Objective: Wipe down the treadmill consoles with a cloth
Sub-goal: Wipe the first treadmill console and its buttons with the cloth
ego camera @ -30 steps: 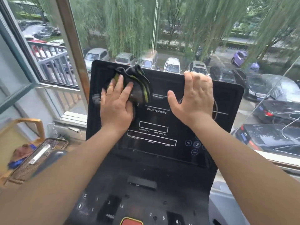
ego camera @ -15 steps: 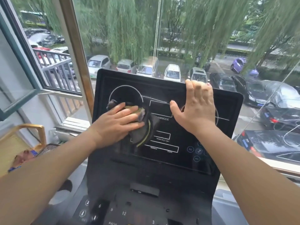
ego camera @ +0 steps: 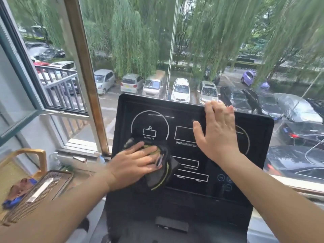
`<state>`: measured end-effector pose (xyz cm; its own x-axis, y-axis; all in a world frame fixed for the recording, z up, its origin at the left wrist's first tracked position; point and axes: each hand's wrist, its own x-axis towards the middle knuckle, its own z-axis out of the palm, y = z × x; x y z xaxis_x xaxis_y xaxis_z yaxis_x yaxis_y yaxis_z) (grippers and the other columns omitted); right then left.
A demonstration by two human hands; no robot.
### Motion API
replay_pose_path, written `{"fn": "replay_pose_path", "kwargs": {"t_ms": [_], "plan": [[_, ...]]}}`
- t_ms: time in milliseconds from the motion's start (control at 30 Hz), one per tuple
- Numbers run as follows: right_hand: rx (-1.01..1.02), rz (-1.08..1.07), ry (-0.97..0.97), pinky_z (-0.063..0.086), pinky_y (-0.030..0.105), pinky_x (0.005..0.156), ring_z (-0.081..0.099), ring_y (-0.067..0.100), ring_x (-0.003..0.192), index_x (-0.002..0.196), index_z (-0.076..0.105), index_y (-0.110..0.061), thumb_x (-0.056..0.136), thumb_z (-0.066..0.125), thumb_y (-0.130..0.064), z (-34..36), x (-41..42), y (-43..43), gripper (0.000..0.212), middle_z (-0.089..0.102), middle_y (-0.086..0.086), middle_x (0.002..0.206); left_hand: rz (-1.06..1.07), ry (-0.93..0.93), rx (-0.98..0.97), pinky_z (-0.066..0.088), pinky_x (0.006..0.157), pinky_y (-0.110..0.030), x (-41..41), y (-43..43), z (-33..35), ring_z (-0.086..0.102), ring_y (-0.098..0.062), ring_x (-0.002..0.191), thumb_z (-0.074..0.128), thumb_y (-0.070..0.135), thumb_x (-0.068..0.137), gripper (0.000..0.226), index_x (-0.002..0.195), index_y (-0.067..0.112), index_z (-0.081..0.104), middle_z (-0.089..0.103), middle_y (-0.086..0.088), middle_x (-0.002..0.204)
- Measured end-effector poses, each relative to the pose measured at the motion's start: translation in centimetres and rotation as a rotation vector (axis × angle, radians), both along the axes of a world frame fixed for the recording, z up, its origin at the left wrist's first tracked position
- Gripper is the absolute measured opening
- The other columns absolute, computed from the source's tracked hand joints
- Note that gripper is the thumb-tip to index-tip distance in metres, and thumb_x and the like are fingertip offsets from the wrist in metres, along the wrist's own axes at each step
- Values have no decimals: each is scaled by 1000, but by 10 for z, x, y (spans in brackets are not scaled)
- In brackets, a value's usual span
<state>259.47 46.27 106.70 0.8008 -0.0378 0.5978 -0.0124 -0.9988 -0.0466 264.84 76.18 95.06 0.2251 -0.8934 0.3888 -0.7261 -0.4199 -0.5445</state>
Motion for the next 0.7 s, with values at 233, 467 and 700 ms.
{"fn": "replay_pose_path", "kwargs": {"t_ms": [233, 467, 700], "plan": [[-59, 123, 13, 6, 53, 129, 22, 30, 156, 161, 28, -13, 99, 44, -53, 8, 42, 98, 75, 30, 9, 164, 247, 194, -610, 32, 120, -60, 10, 6, 31, 43, -34, 148, 61, 13, 91, 48, 138, 18, 66, 49, -7, 159], [121, 110, -119, 25, 45, 126, 55, 23, 133, 140, 60, -14, 101, 49, -39, 7, 54, 106, 47, 66, 1, 137, 16, 88, -273, 40, 117, -55, 0, 33, -25, 47, -29, 147, 60, 12, 94, 48, 139, 24, 65, 62, -3, 147], [119, 52, 48, 2, 41, 130, 29, 21, 154, 156, 40, -19, 103, 38, -52, 11, 50, 112, 63, 45, 1, 158, 145, 151, -594, 33, 121, -58, 27, 31, 21, 50, -35, 143, 61, 10, 91, 44, 134, 17, 70, 60, -9, 148]]}}
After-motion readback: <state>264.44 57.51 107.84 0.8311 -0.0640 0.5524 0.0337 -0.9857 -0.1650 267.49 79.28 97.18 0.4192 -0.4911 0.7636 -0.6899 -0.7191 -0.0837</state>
